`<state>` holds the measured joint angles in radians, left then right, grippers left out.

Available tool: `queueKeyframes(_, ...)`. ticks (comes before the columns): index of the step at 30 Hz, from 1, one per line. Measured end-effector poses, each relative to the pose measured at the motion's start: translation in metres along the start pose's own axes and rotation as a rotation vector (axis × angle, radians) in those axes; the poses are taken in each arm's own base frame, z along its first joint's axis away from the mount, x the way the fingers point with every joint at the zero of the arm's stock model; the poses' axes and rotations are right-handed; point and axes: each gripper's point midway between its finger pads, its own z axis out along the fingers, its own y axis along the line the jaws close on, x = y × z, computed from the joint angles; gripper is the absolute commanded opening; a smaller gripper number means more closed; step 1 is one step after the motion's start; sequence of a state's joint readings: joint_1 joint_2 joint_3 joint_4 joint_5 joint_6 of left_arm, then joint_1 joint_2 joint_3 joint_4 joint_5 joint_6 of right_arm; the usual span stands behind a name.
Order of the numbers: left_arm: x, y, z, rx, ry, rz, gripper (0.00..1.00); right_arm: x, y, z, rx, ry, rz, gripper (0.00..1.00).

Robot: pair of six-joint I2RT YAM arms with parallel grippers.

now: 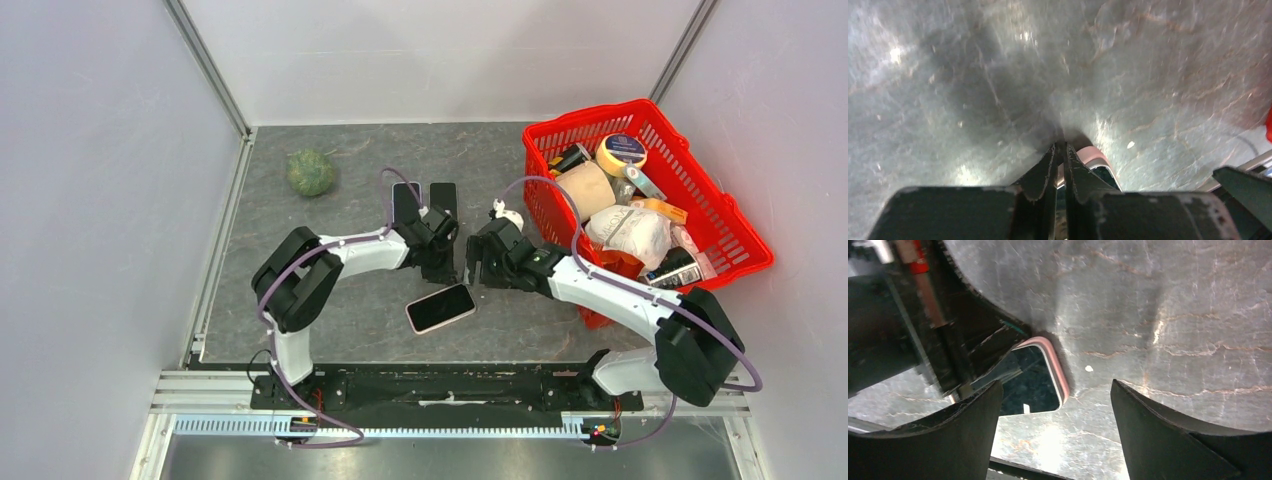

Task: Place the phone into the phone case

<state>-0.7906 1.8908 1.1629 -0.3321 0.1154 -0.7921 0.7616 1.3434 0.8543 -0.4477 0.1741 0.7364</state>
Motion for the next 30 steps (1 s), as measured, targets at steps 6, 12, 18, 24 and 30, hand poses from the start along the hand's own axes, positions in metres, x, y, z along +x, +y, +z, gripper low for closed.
queueKeyframes(6,0.007,0.011,-0.032,-0.051,-0.036,0.010,0.32,0.019,-0.005,0.005,-0.001,0.072,-0.028,0.71)
queueKeyframes(12,-0.007,0.008,-0.092,-0.005,-0.176,0.007,0.32,0.044,-0.006,0.015,-0.025,0.158,-0.043,0.64)
queueKeyframes(18,0.038,0.026,-0.087,-0.011,-0.095,0.013,0.27,0.064,0.001,0.021,-0.044,0.215,-0.079,0.61)
queueKeyframes(24,0.065,0.026,-0.075,-0.009,-0.026,0.018,0.18,0.079,0.007,0.028,-0.049,0.244,-0.119,0.54)
queueKeyframes(30,0.073,0.026,-0.059,-0.023,0.005,-0.001,0.14,0.080,0.010,0.029,-0.029,0.242,-0.143,0.50)
